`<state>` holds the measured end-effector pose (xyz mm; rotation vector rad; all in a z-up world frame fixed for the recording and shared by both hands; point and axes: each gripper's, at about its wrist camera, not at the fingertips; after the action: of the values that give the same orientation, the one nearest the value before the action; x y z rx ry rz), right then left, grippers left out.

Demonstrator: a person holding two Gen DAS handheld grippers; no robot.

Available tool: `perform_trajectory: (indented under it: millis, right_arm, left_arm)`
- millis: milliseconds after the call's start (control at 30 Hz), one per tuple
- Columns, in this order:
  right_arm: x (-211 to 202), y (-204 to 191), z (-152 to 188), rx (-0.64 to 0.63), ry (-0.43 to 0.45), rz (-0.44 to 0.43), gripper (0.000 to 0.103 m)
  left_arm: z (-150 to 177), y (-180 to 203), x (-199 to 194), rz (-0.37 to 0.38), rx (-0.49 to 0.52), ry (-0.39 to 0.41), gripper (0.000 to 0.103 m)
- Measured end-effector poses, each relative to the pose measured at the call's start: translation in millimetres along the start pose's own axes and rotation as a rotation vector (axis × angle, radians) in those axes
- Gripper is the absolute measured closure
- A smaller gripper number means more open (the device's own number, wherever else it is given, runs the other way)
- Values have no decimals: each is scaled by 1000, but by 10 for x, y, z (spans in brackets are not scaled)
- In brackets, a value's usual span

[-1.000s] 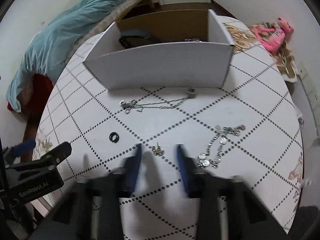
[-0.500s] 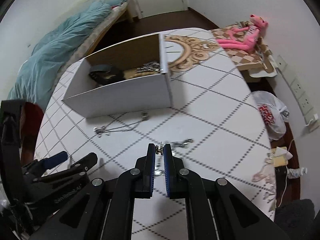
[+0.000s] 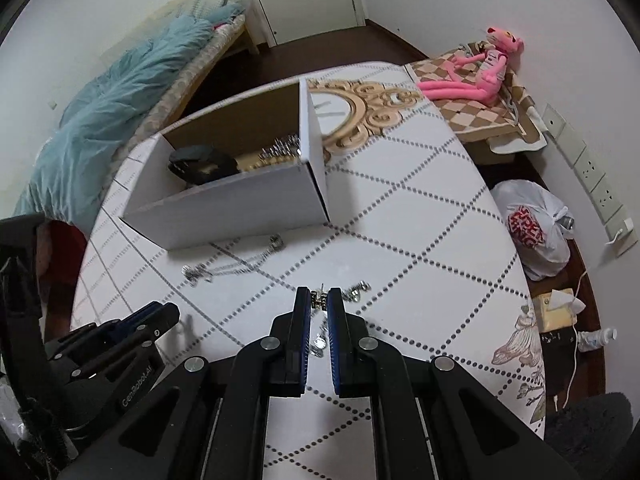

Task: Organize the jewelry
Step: 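Carry the earrings into the box and open the right tool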

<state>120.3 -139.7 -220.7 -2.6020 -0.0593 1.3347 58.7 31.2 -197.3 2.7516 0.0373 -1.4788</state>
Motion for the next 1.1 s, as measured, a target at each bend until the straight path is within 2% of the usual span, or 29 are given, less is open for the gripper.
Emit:
perform_trajectory:
  millis: [200, 367, 467, 600, 633, 667, 700, 733, 767, 933, 1033, 1100]
  right_arm:
    - [-138, -102, -435, 12, 36, -96, 94]
    - [40, -207, -889, -3, 19, -142, 94]
    - [318, -263, -1085, -21, -57, -151, 94]
    - [686, -321, -1221, -43, -182, -150, 93]
    - [735, -329, -1227, -45, -199, -155, 88]
    - [768, -337, -1244, -50, -206, -152, 81]
    - [768, -334, -1257, -51, -200, -145, 64]
    - [753, -321, -1261, -47, -192, -147, 55]
    - [731, -308, -1271, -38, -184, -153, 55]
    - [585, -257, -1284, -39, -142, -122, 55]
    - [525, -212, -1238, -46, -129, -78, 55]
    - [503, -202, -1193, -70, -123, -23, 53]
  left_arm:
    - [-549, -50, -285, 103, -45, 58, 94]
    - [-1000, -116, -110, 161, -70, 28, 93]
    - [-1150, -158, 54, 178, -82, -7, 93]
    - [-1266, -193, 209, 137, -109, -68, 92]
    - [-1276, -205, 227, 128, -114, -74, 88]
    - [-1292, -219, 234, 103, -116, -76, 79]
    - [-1300, -235, 223, 83, -108, -69, 70]
    - [-1305, -259, 203, 74, -105, -59, 46]
    - [-1304, -285, 165, 66, -111, -42, 25]
    - [-1286, -424, 79, 19, -127, -14, 21]
    - [-1229, -465, 58, -21, -120, -8, 1]
    - [-1172, -476, 35, -49, -114, 3, 1]
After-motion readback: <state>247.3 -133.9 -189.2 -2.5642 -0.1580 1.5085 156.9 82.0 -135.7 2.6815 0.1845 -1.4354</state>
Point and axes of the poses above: each gripper's, at about its wrist camera, not at the fingertips, and x roughly the way its jaws point, y to its right, z to its underside, and after that the axes turned 6 degrees about y, right-handed
